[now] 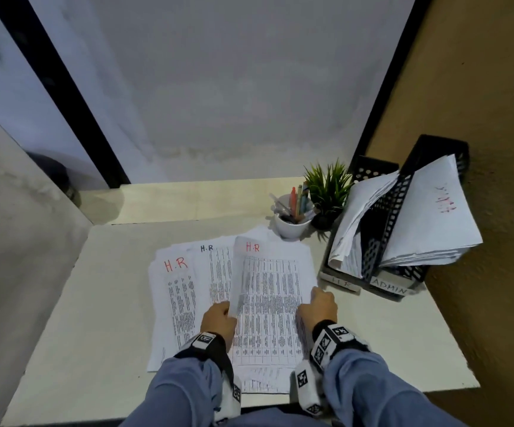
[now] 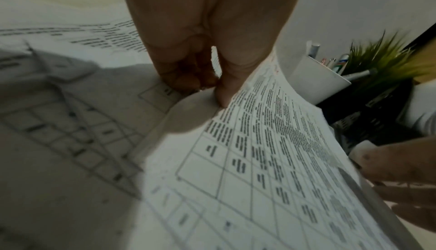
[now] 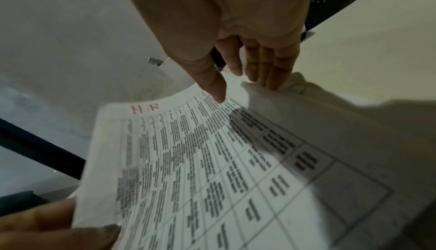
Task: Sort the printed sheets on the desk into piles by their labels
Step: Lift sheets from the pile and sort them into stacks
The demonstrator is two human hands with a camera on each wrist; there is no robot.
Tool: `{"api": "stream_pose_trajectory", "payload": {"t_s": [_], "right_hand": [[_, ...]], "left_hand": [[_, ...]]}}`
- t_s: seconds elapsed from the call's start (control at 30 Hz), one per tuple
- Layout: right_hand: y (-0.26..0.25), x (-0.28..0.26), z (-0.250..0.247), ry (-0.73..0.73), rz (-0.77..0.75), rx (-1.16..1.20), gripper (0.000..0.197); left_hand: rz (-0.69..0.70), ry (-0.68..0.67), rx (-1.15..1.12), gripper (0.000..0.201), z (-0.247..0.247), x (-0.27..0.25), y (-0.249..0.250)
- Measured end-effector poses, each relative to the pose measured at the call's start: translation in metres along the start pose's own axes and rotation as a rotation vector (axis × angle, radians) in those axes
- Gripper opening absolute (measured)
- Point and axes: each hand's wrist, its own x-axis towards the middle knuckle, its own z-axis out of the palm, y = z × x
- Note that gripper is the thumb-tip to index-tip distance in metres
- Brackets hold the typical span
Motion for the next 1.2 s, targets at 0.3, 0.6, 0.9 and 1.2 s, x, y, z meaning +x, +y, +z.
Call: {"api": "stream_pose_trajectory", "payload": {"t_s": [0.3,0.6,0.9,1.2], "right_hand": [[-0.01,-0.003,-0.005,-0.09,0.024,0.794,0.015],[-0.009,-0.012,0.006,-0.17,0.094,0.927,0.037],[-0.009,-0.01,-0.011,-0.231,0.131,0.695,0.024],[-0.007,-0.008,-0.002,-0.232,0.13,0.77,0.019]], "left_hand": [[0.043,0.037,-0.224,0.058,-0.028,-0.008,-0.02],[-0.287,0.327,-0.305,0.039,-0.045,0.007,-0.02],[-0.16,0.175,-0.374,0.02,-0.05,0.008,-0.025],[-0.001,0.37,-0.263,0.024,-0.048,-0.003,-0.021]]}}
